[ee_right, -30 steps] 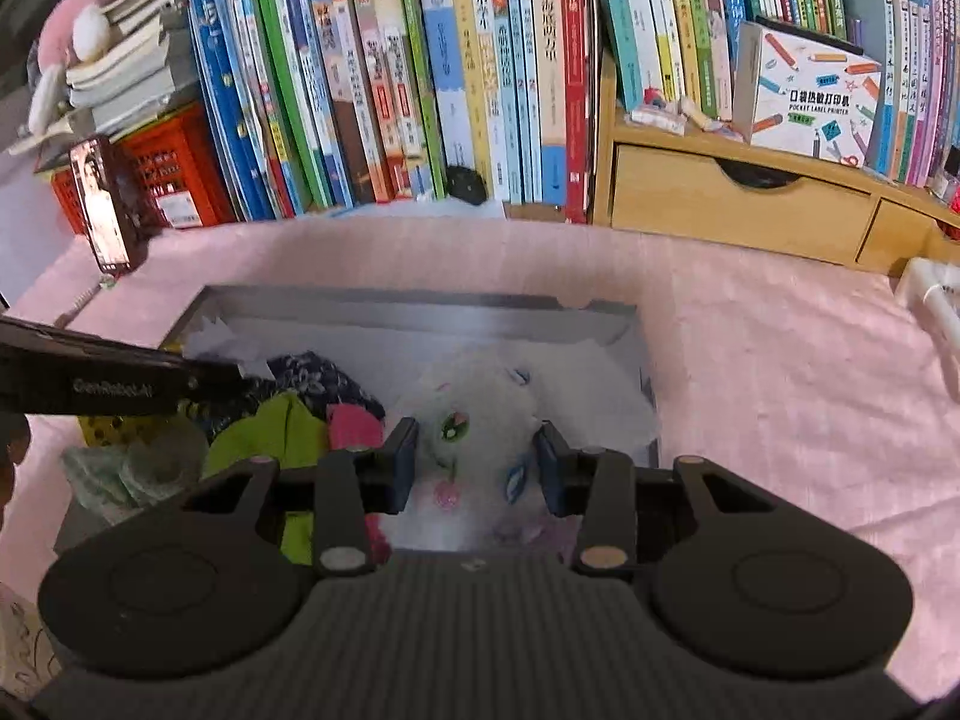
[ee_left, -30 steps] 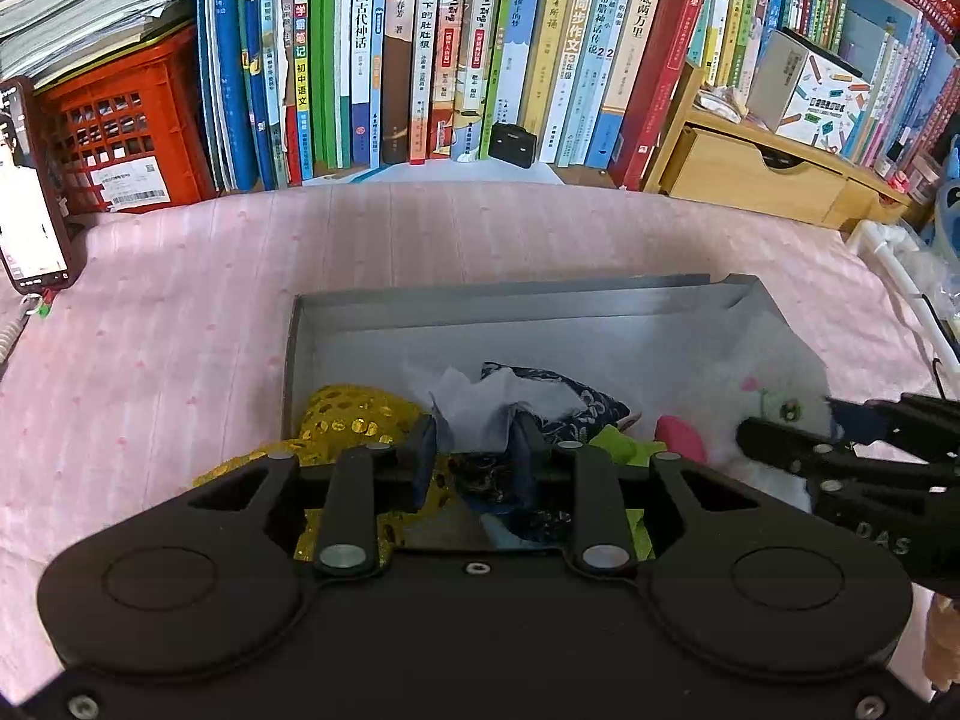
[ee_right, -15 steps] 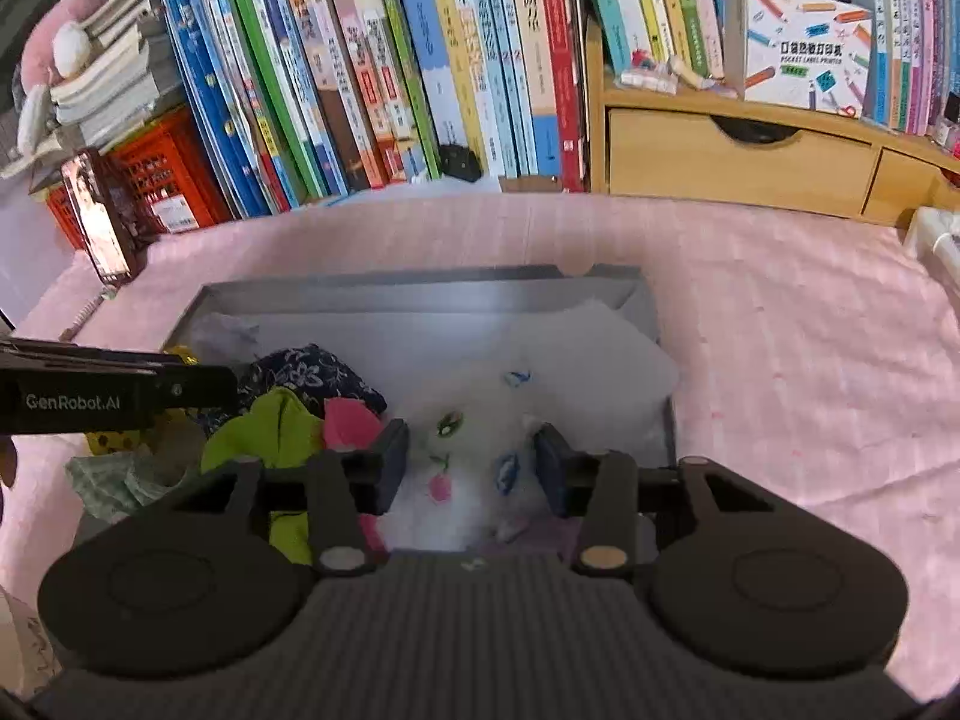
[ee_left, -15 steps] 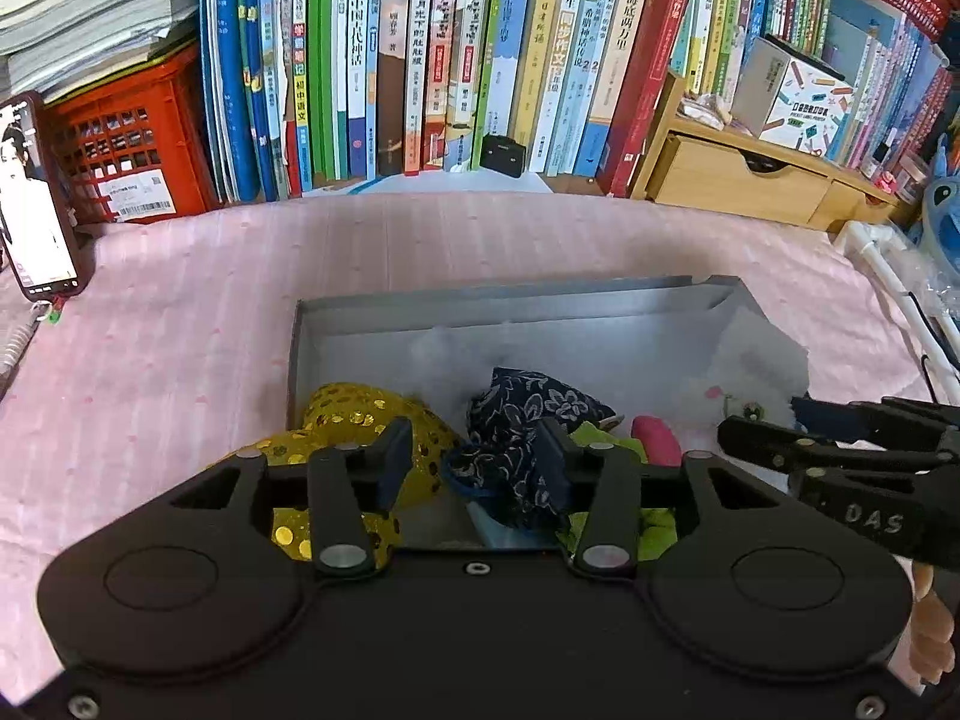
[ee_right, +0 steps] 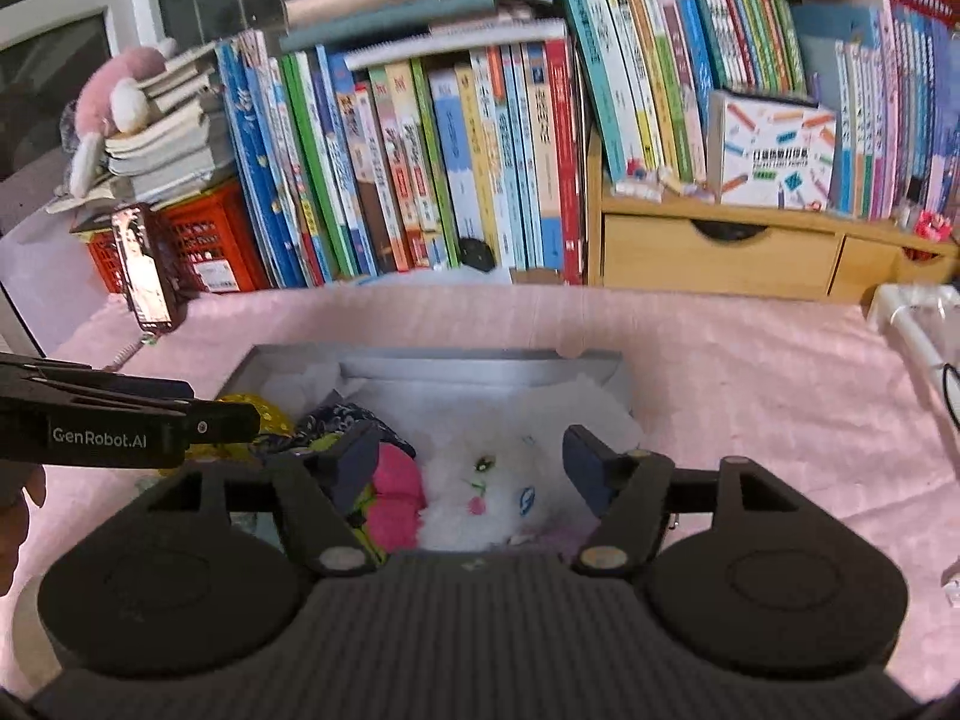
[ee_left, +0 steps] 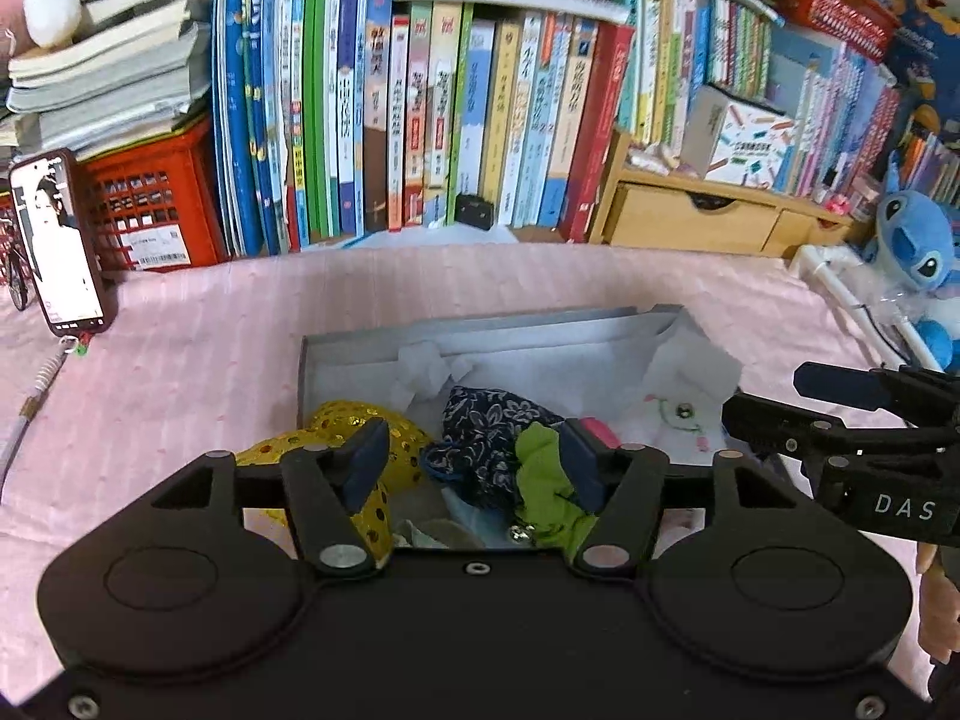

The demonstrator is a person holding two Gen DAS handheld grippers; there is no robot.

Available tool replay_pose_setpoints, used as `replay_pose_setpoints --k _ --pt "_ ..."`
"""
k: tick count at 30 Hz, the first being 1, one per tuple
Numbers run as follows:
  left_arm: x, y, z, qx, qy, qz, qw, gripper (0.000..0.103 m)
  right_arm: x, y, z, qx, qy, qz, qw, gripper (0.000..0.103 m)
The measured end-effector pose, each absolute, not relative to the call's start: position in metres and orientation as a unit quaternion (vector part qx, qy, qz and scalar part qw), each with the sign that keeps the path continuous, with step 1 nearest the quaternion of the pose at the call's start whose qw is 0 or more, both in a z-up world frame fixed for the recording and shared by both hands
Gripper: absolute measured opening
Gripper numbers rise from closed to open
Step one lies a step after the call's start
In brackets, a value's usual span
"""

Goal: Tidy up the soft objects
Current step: 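Withdraw both open tools up and away from the tray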

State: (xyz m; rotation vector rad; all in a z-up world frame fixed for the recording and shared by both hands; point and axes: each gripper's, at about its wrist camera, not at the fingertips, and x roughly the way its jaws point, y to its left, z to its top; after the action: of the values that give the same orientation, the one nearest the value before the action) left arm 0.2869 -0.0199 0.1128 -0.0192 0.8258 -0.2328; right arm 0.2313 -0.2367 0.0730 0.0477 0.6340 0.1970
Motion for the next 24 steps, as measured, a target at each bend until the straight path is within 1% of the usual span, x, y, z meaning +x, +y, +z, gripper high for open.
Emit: replay_pose_setpoints --k 3,5,7,15,20,24 --pt "0.274 -0.019 0.121 -0.007 0.388 -0.116 0.914 0.066 0.221 -0.238 0.079 0.023 0.298 0.098 0.949 0.084" --pt "0.265 -0.019 0.127 -0.007 0.379 -0.119 0.918 0.072 0.213 -0.239 0.083 0.023 0.29 0.098 0.952 0.085" --pt "0.255 -0.018 0.132 -0.01 0.37 -0.122 0.921 0.076 0.206 -0.24 0.086 0.026 0.282 0.099 0.954 0.086" --pt "0.217 -0.019 0.147 0.0 0.335 -0.135 0.932 0.079 0.171 -0.238 0.095 0.006 0.247 0.1 0.964 0.09" --pt "0.192 -0.02 0.151 0.004 0.307 -0.144 0.941 0.084 0.147 -0.236 0.099 -0.003 0.218 0.102 0.971 0.097" --pt "0.174 -0.019 0.151 0.004 0.29 -0.145 0.946 0.085 0.13 -0.235 0.1 -0.005 0.199 0.103 0.975 0.1"
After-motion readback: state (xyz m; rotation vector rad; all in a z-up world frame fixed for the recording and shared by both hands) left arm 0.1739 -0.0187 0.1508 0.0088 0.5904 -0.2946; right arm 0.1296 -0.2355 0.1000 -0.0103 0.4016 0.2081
